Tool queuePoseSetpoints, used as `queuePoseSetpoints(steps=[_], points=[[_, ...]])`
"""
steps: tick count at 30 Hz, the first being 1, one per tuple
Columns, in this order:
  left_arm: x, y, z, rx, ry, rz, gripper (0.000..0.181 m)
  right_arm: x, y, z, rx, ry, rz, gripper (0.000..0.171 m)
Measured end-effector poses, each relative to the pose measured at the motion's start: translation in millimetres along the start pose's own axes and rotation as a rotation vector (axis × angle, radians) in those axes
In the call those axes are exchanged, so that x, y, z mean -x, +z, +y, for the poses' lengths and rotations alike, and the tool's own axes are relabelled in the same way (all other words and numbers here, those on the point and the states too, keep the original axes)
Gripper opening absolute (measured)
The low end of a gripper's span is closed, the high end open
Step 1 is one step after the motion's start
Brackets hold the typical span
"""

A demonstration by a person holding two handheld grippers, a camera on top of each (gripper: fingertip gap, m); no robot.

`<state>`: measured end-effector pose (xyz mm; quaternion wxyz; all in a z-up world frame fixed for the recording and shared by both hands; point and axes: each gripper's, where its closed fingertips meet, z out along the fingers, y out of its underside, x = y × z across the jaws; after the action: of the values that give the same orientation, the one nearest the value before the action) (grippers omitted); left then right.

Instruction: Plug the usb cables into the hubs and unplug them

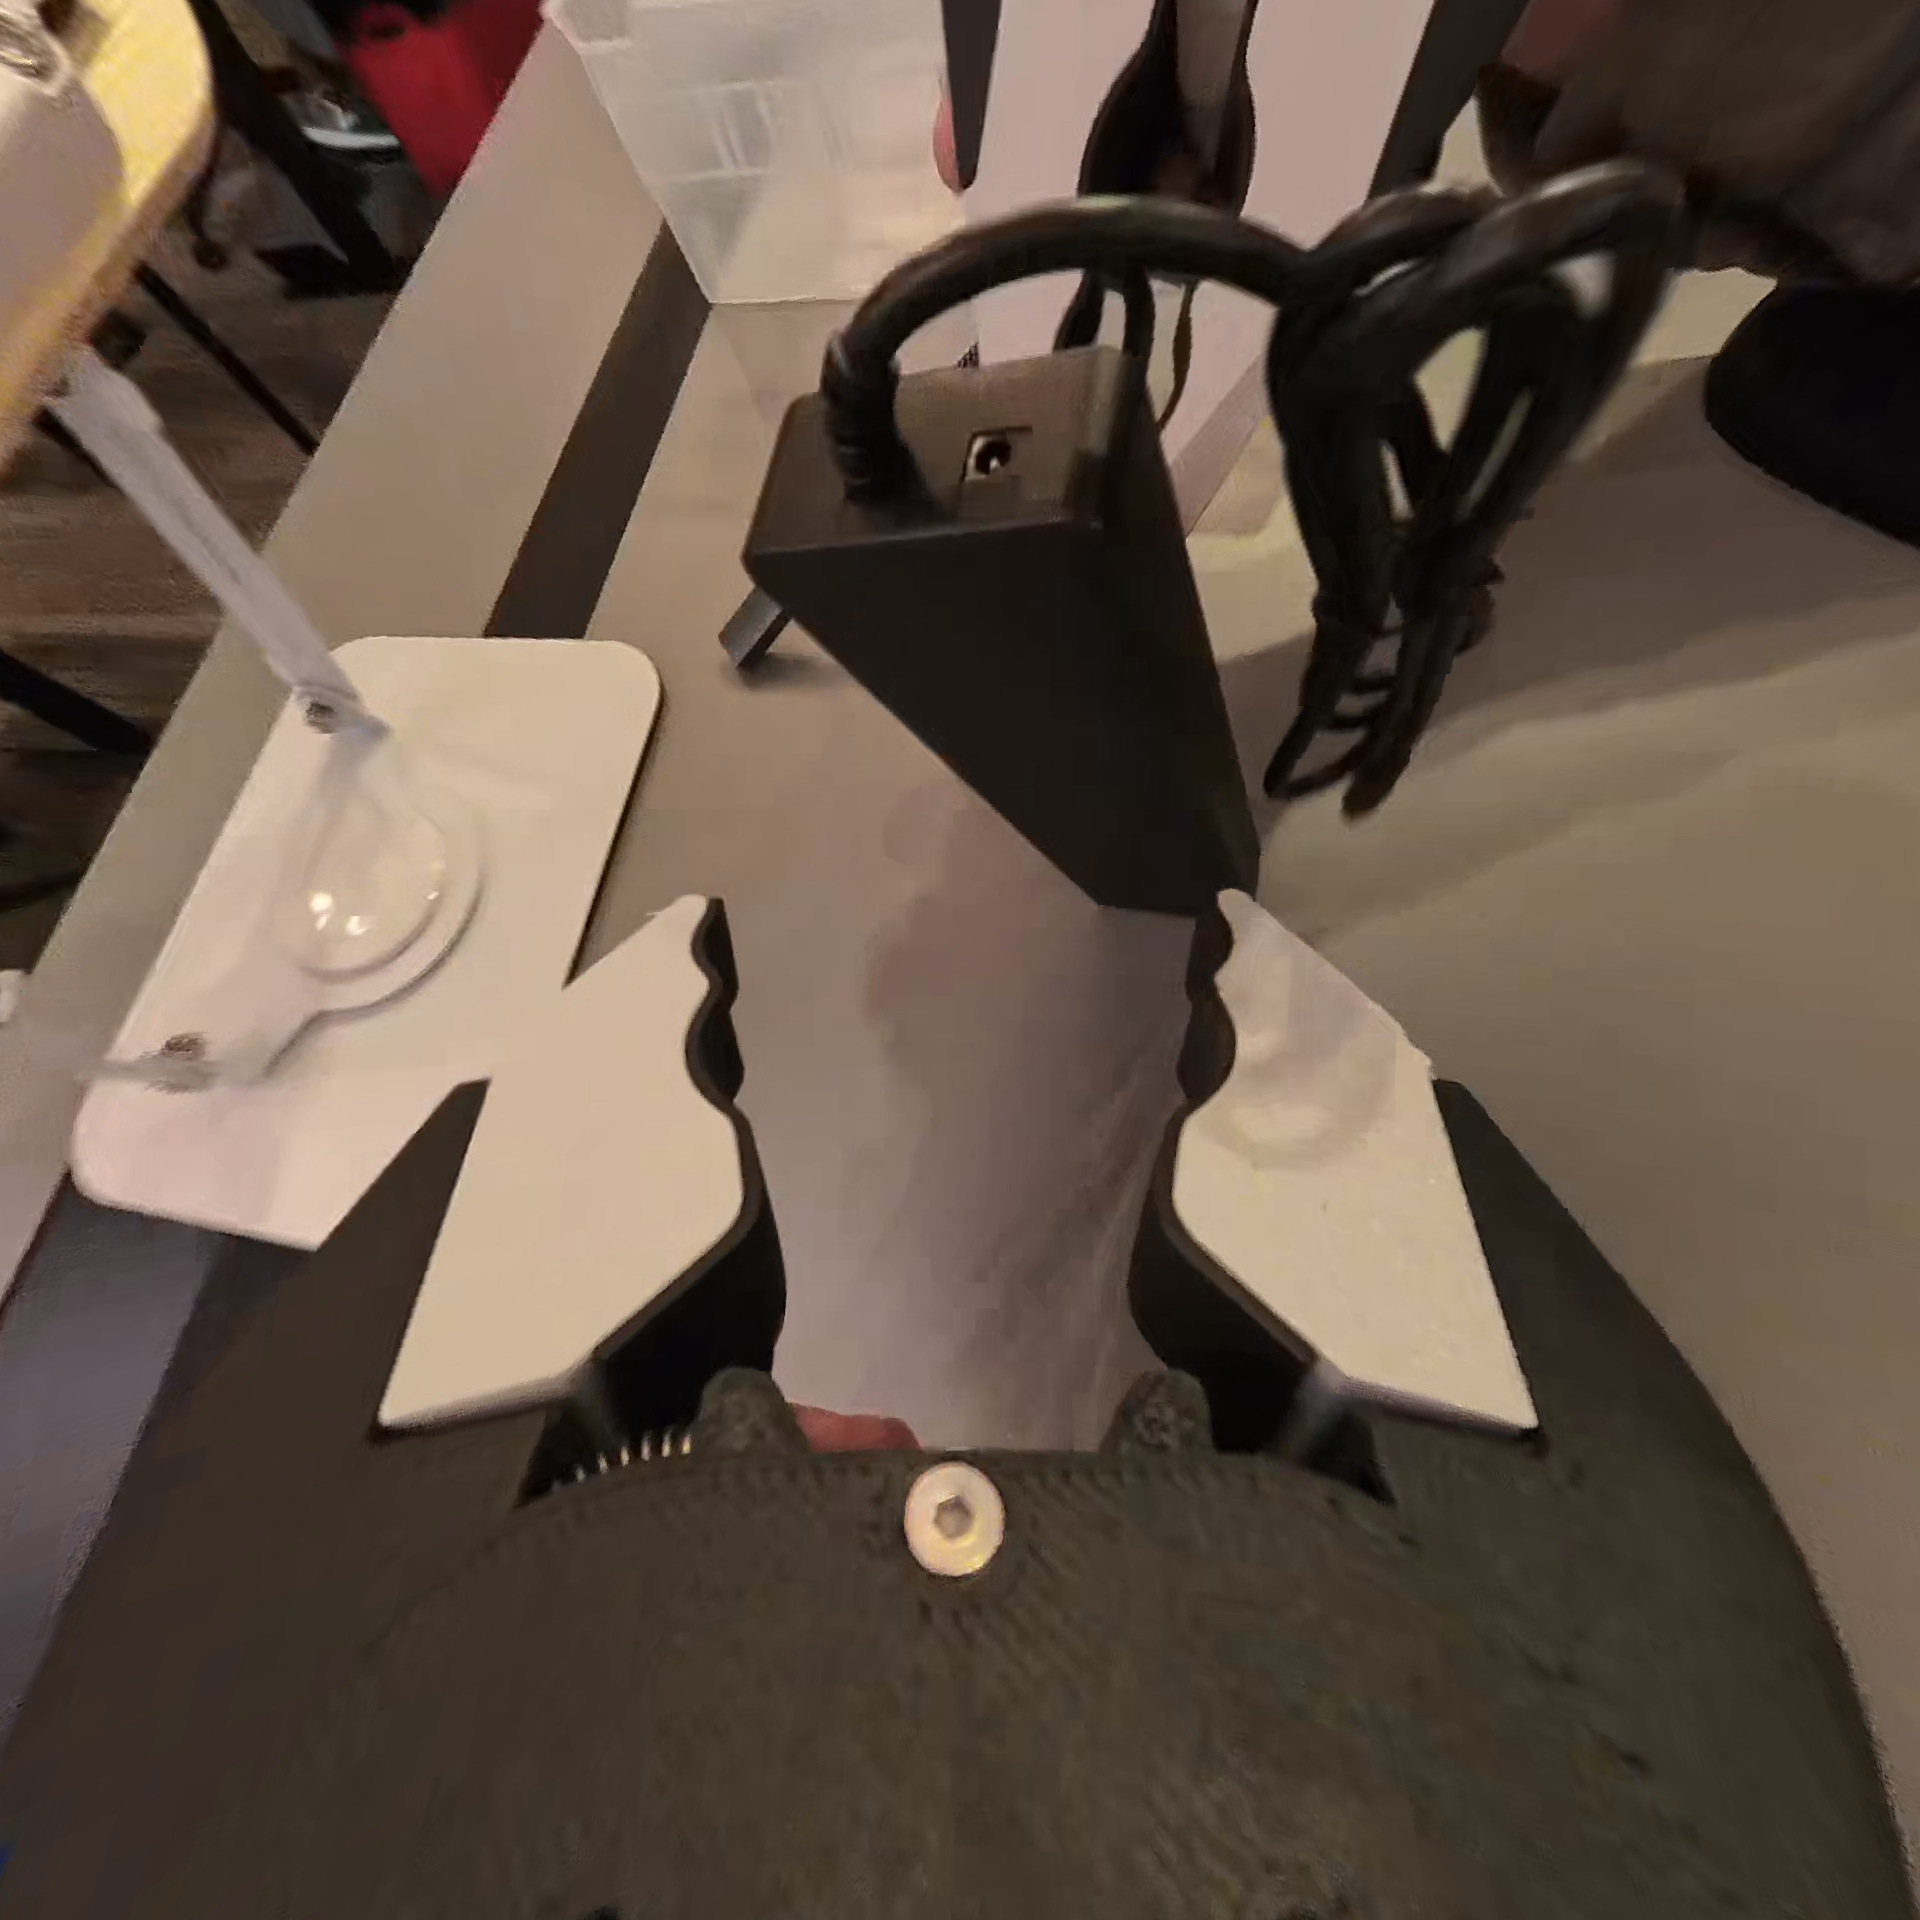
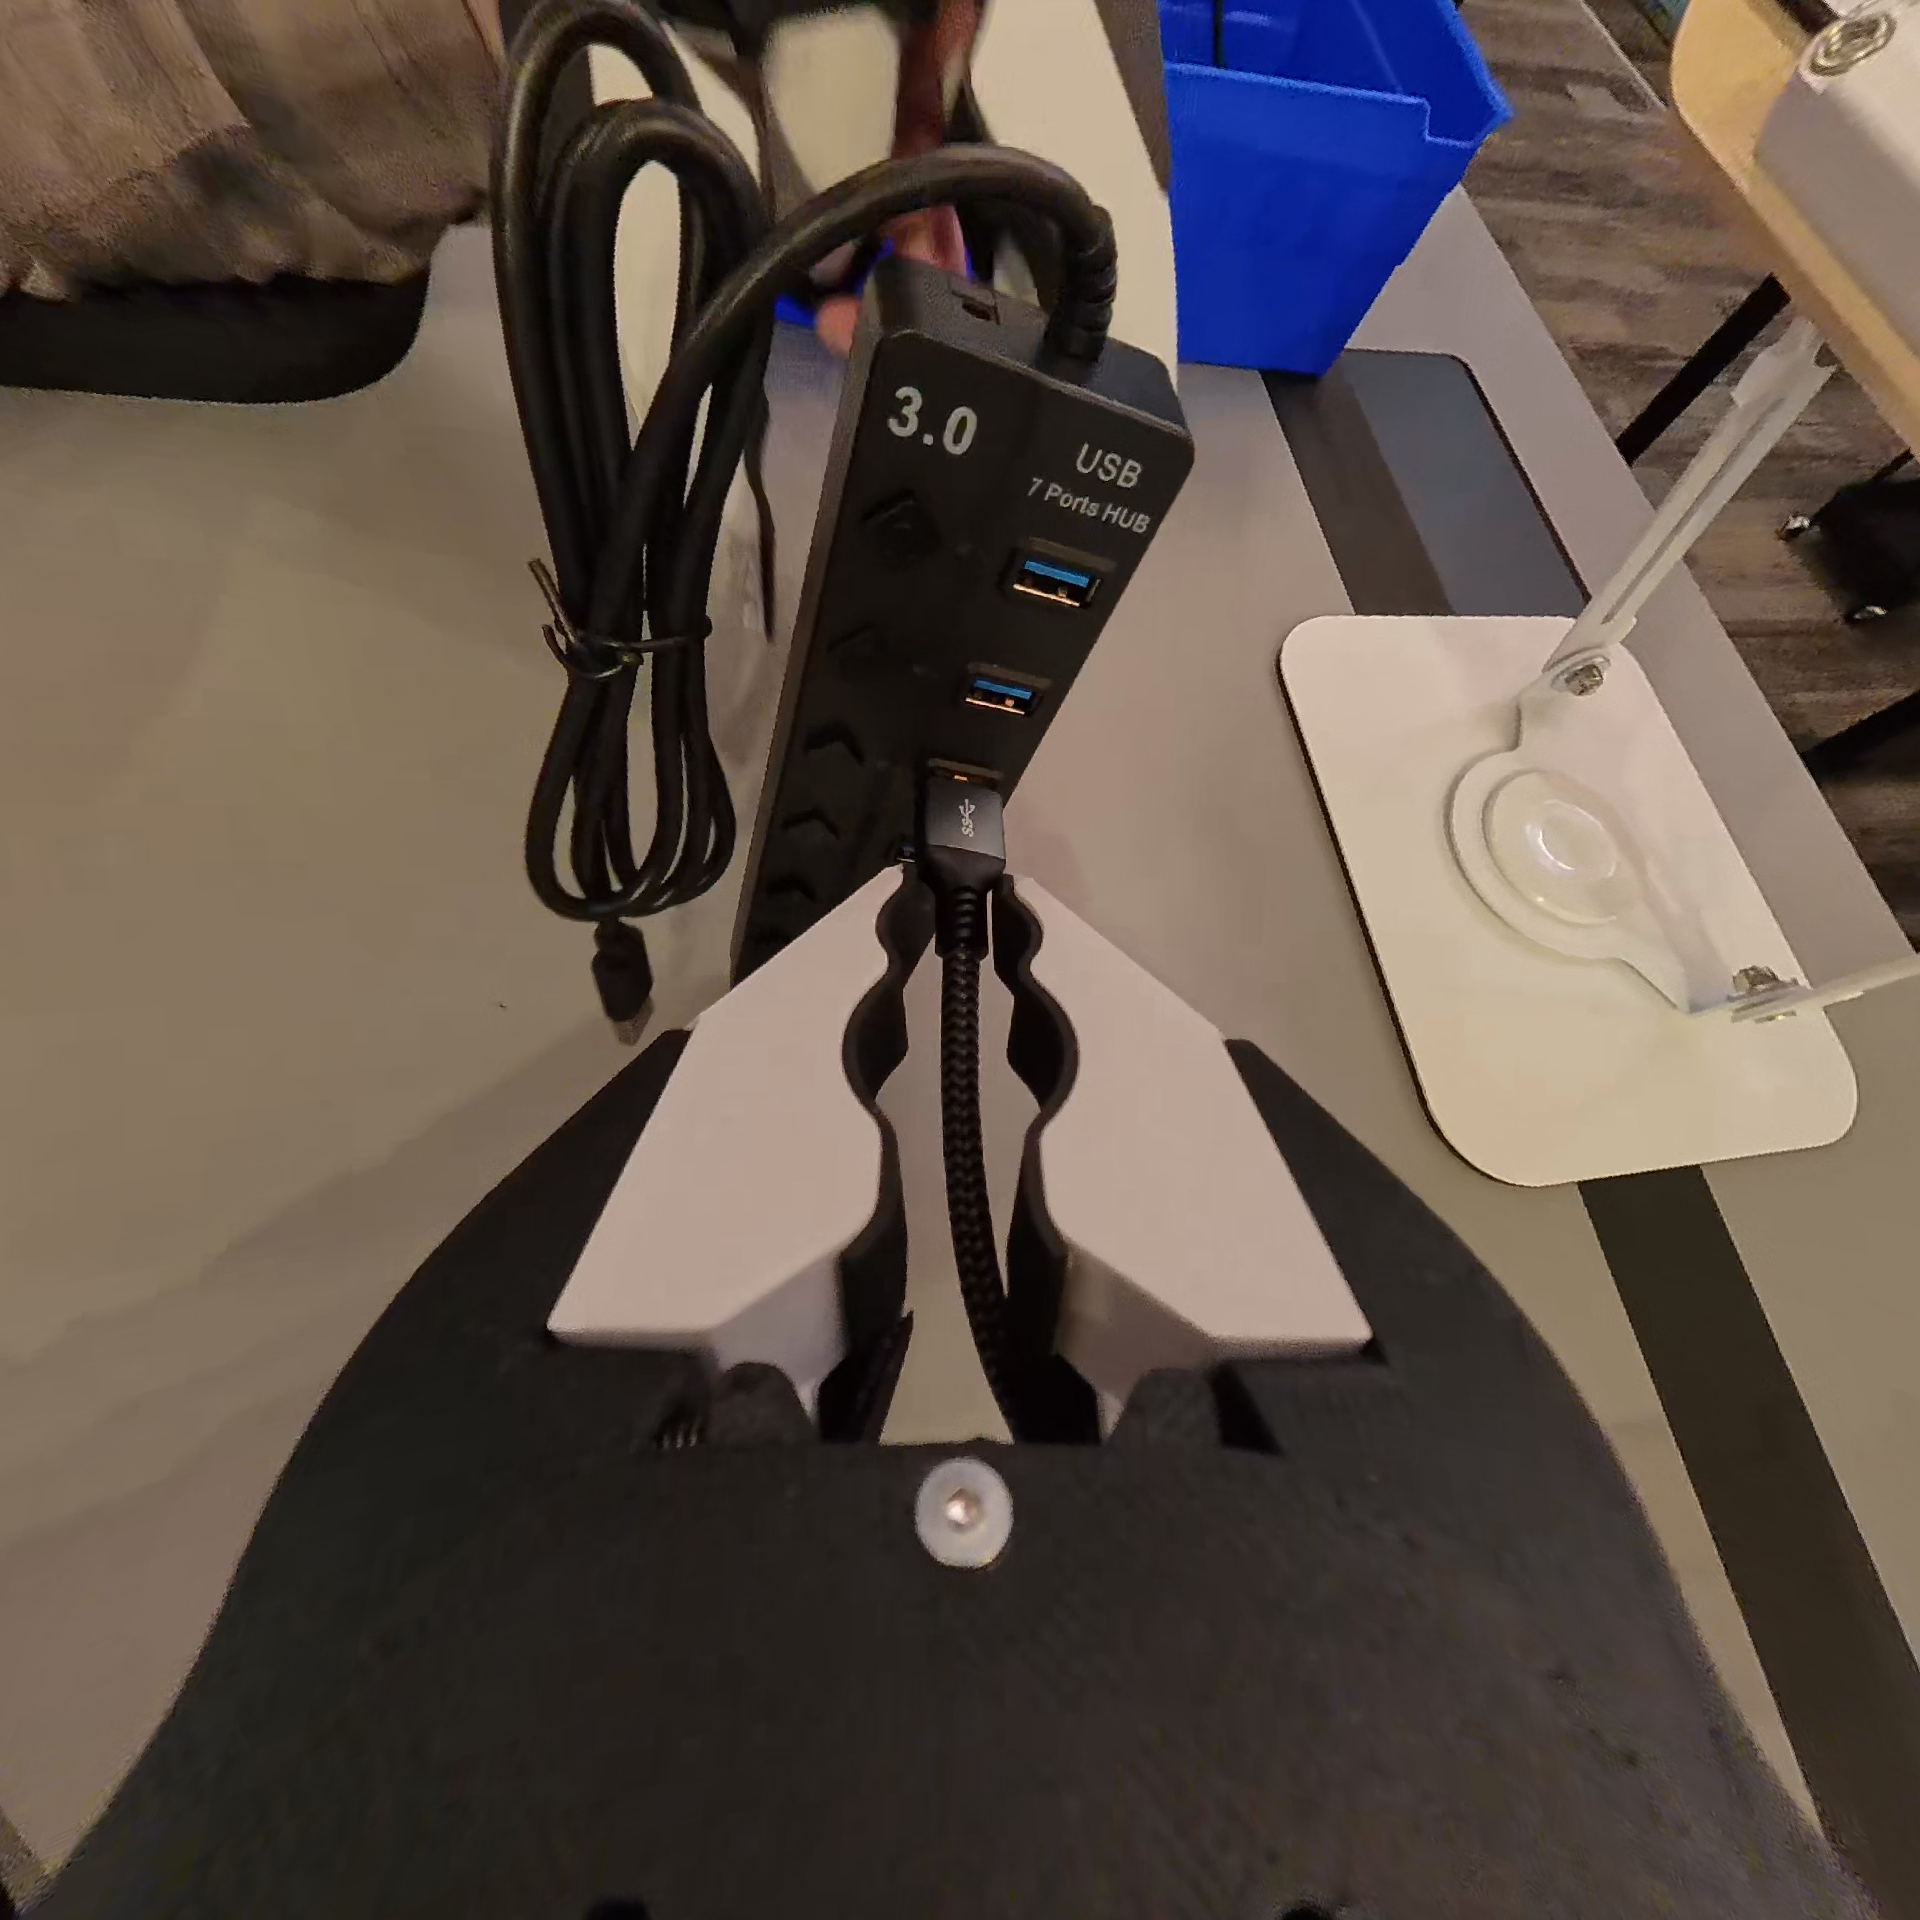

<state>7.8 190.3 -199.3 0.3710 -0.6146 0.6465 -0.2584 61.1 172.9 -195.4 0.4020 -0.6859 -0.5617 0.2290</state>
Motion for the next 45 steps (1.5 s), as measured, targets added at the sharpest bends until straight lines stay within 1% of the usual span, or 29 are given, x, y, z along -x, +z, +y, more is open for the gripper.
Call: queuePoseSetpoints(steps=[2,4,7,10,13,16,20,22,24,26,28,29,32,37,41,45], points=[[-7,18,2,-0.007,-0.005,0.028,0.083,1,0,0,0.001,-0.011,-0.001,0.011],[-17,28,-4,-0.051,0.008,0.057,0.085,3,0,-1,0.002,-0.027,-0.007,0.011],[-33,32,-14,-0.1,-0.004,0.137,0.095,8,0,-2,0.014,-0.052,-0.017,0.011],[-40,34,-18,-0.1,0.015,0.149,0.098,12,1,-4,0.026,-0.076,-0.025,0.011],[-39,34,-25,-0.116,0.052,0.112,0.086,14,2,-4,0.039,-0.08,-0.027,0.011],[-39,35,-27,-0.103,0.078,0.082,0.086,14,3,-1,0.053,-0.079,-0.03,0.011],[-28,18,-34,-0.068,0.136,0.001,0.097,15,3,0,0.064,-0.08,-0.031,0.011],[-30,6,-43,-0.08,0.132,0.014,0.1,17,4,-2,0.069,-0.089,-0.034,0.011],[-26,-6,-53,-0.097,0.151,-0.01,0.101,19,5,-4,0.075,-0.097,-0.033,0.011],[-26,-14,-56,-0.056,0.177,-0.023,0.101,21,7,-7,0.082,-0.103,-0.033,0.011],[-35,-18,-52,0.008,0.18,0.026,0.103,24,9,-9,0.096,-0.115,-0.028,0.011],[-35,-19,-51,0.034,0.197,0.007,0.103,26,10,-11,0.107,-0.123,-0.023,0.011],[-46,-23,-42,0.139,0.214,0.026,0.095,32,13,-15,0.135,-0.144,-0.018,0.01],[-45,-24,-16,0.316,0.233,-0.016,0.09,39,21,-22,0.172,-0.17,0.004,0.01],[-46,-20,-11,0.334,0.223,0.004,0.083,42,25,-25,0.195,-0.181,0.021,0.01],[-48,-26,-10,0.351,0.251,0.002,0.078,46,28,-28,0.2,-0.18,0.019,0.01]])
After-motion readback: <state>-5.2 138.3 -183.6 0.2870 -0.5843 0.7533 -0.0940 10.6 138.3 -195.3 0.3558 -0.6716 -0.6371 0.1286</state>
